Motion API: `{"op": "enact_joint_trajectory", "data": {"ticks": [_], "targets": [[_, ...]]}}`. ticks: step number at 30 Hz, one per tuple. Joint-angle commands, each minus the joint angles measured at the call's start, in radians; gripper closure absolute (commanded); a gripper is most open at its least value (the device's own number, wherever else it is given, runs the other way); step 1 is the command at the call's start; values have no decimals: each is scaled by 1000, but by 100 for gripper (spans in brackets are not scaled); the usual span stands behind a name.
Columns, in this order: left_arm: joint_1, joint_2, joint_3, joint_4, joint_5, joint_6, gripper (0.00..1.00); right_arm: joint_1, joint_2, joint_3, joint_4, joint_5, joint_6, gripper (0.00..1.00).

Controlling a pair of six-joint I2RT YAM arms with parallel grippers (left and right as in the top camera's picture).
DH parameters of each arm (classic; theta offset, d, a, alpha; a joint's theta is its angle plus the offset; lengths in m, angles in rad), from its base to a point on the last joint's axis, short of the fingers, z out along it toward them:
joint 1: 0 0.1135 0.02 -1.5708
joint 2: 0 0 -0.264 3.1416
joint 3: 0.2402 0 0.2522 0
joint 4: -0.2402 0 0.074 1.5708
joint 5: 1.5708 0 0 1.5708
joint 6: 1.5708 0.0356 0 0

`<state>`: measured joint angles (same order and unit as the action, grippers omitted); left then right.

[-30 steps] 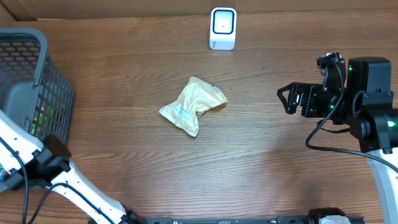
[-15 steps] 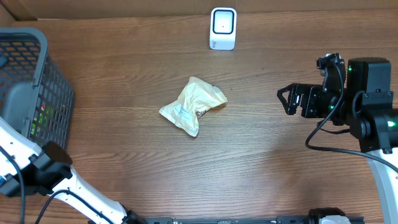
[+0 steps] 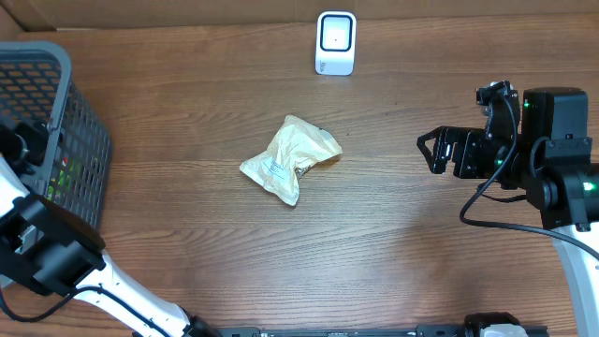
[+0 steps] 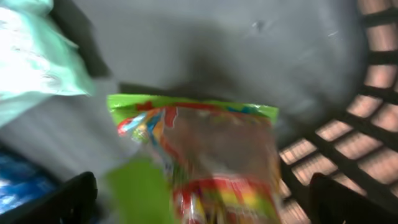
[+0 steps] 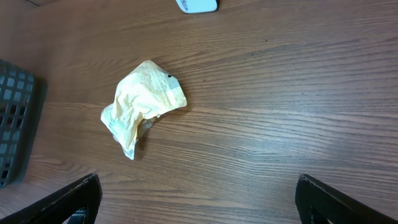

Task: Scan the item barcode
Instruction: 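Grasp the colourful gummy candy bag in the basket with the left gripper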

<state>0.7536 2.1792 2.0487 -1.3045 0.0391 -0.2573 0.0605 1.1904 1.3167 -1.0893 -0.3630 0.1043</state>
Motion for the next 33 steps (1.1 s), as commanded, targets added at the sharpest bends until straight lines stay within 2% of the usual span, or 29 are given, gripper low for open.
{"op": "enact_joint_trajectory", "data": {"ticks": [1,6,7,8,9,10,11,13,14,21,29,33], "targets": [[3,10,-120,80,46,-21,0,6,1,26,5,-14,0,0],[3,10,-268,214,75,-21,0,6,1,26,5,-25,0,0],[3,10,-288,230,74,-21,2,6,1,26,5,-25,0,0],[3,10,-301,240,74,-20,9,6,1,26,5,-25,0,0],[4,10,-305,243,74,-20,19,6,1,26,5,-25,0,0],[6,10,-305,243,76,-20,47,6,1,26,6,-25,0,0],[7,9,-304,243,78,-20,57,6,1,26,6,-25,0,0],[11,5,-291,236,93,-20,89,6,1,26,6,-24,0,0],[12,4,-282,229,99,-20,96,6,1,26,6,-24,0,0],[27,0,-68,105,187,-5,96,6,1,26,6,-24,0,0],[25,-3,437,-139,202,1,96,6,1,26,7,-24,0,0],[12,-3,704,-272,253,42,96,6,1,26,11,-24,0,0]]}}
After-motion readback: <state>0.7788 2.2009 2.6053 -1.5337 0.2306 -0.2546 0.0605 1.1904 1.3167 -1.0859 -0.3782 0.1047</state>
